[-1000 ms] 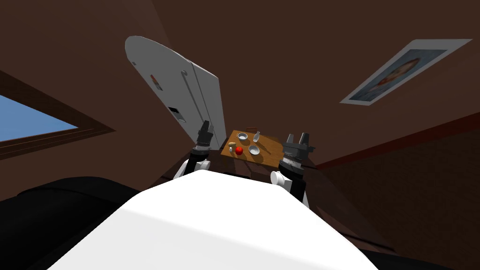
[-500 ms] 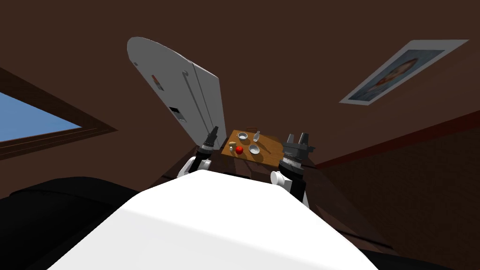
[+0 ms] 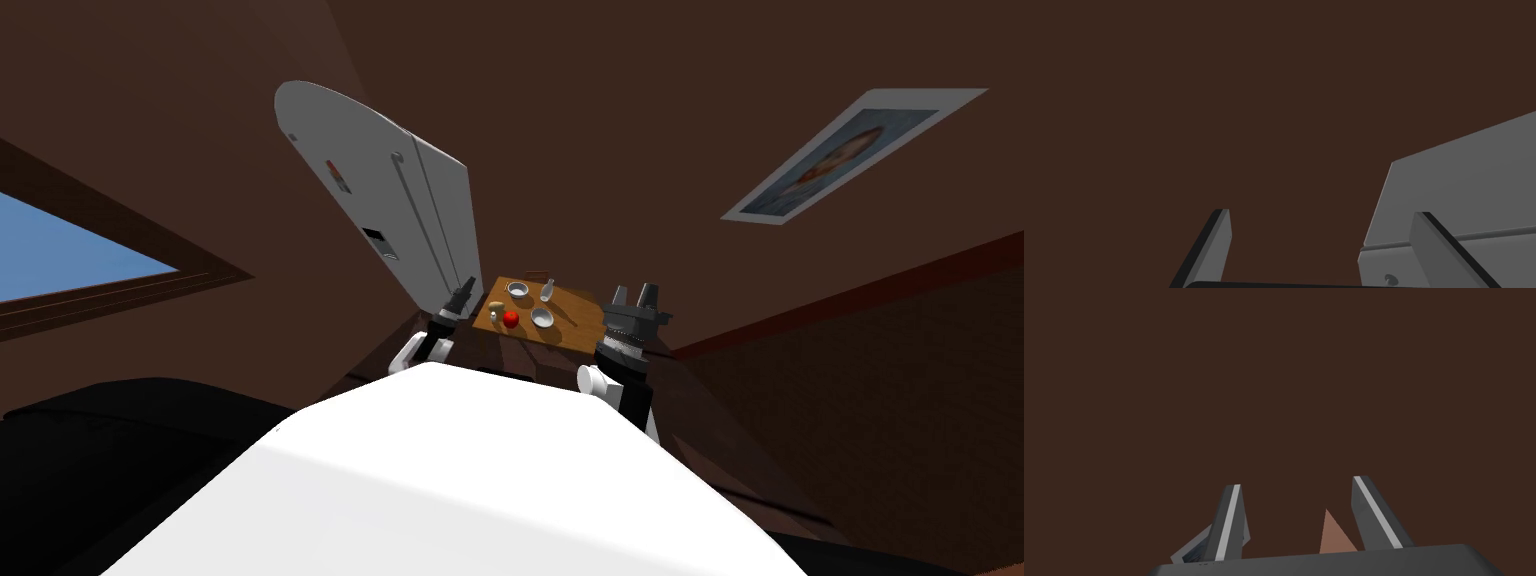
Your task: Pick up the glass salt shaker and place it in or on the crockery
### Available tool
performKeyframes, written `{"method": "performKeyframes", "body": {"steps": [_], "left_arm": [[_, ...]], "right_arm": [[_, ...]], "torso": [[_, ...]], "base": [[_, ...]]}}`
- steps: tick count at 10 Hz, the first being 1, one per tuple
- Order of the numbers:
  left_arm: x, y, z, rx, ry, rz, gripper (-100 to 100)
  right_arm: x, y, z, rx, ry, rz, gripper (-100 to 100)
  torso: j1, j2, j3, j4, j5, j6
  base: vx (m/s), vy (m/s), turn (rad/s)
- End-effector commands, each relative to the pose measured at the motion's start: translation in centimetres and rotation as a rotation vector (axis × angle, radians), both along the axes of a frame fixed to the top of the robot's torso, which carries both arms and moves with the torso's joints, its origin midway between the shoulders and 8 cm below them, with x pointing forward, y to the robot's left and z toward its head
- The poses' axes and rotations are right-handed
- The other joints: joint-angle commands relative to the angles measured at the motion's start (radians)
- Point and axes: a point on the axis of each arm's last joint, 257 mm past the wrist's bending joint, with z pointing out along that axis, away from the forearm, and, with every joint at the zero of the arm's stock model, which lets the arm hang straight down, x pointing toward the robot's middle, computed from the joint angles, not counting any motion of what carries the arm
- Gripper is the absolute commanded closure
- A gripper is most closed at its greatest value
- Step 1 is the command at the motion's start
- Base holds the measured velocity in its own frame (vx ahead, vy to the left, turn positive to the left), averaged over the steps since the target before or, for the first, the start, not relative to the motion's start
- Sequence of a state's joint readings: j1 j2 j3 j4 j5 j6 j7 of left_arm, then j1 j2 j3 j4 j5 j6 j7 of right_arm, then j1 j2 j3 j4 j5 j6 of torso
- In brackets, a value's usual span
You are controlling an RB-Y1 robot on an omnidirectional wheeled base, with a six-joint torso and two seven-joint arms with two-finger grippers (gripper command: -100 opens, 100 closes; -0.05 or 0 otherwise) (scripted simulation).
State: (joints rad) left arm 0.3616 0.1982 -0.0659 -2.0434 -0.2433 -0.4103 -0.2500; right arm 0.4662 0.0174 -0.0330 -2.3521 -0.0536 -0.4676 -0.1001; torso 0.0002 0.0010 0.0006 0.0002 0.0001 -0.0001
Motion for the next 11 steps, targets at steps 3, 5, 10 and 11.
{"method": "performKeyframes", "body": {"steps": [3, 5, 10, 11], "left_arm": [[2.0, 0.1, -3.3, 0.08, 0.064, 0.025, -100], [3.0, 0.3, -5.7, 0.116, 0.112, 0.039, -100], [5.4, 1.0, -11.4, 0.222, 0.227, 0.072, -100], [6.1, 1.1, -13.0, 0.256, 0.257, 0.081, -100]], "right_arm": [[0.0, 0.0, 0.0, 0.0, 0.0, 0.0, 0], [0.0, 0.0, 0.0, 0.0, 0.0, 0.0, 0], [0.0, 0.0, 0.0, 0.0, 0.0, 0.0, 0], [0.0, 0.0, 0.0, 0.0, 0.0, 0.0, 0]], "torso": [[0.0, 0.0, 0.0, 0.0, 0.0, 0.0], [-0.001, -0.001, 0.0, 0.0, 0.0, 0.0], [-0.002, -0.001, 0.0, 0.0, 0.0, 0.0], [-0.002, -0.001, 0.0, 0.0, 0.0, 0.0]], "base": [[-0.014, -0.004, -0.008], [-0.014, -0.01, -0.017], [-0.01, -0.018, -0.022], [-0.004, -0.024, -0.025]]}}
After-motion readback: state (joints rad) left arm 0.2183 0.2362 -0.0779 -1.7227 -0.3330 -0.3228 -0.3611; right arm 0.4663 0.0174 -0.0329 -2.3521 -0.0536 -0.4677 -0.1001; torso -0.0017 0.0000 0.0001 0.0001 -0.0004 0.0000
